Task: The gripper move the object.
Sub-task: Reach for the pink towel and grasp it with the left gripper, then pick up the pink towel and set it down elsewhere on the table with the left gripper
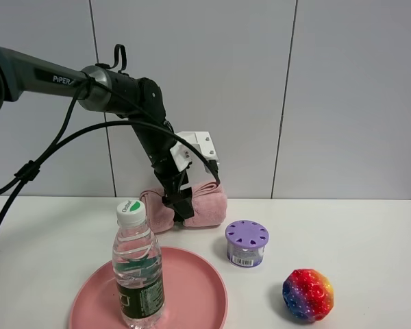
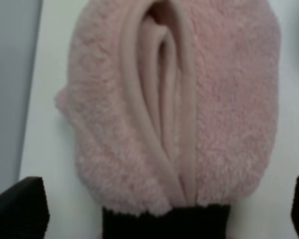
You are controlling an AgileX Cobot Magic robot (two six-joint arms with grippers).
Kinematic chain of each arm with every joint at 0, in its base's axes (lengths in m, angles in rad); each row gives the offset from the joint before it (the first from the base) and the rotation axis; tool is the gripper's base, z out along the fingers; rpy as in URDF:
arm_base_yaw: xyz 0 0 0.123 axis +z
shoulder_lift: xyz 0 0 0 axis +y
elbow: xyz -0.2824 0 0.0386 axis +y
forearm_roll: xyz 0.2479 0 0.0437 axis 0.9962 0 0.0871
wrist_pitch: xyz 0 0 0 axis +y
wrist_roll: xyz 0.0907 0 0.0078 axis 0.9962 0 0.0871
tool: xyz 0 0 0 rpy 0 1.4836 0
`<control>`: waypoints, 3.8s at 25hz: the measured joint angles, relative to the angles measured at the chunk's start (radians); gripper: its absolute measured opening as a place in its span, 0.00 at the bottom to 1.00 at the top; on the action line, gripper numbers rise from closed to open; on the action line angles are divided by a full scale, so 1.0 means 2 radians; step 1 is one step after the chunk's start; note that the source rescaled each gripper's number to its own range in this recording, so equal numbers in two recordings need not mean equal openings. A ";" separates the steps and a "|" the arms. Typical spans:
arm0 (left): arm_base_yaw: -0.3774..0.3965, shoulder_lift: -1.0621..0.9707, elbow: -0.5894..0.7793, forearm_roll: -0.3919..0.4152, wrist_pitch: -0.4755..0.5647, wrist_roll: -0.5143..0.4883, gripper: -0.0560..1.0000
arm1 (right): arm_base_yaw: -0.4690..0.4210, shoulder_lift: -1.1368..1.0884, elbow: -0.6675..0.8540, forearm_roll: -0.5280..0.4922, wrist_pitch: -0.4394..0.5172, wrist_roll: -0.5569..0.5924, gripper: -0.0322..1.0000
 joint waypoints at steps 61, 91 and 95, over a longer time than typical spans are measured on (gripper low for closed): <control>0.103 -0.389 0.194 0.185 0.187 -0.621 0.07 | 0.000 0.000 0.000 0.000 0.000 0.000 1.00; 0.144 -0.471 0.673 0.115 -0.214 -0.691 0.07 | 0.000 0.000 0.000 0.000 0.000 0.000 1.00; 0.144 -0.467 0.678 0.115 -0.259 -0.690 0.07 | 0.000 0.000 0.000 0.000 0.000 0.000 1.00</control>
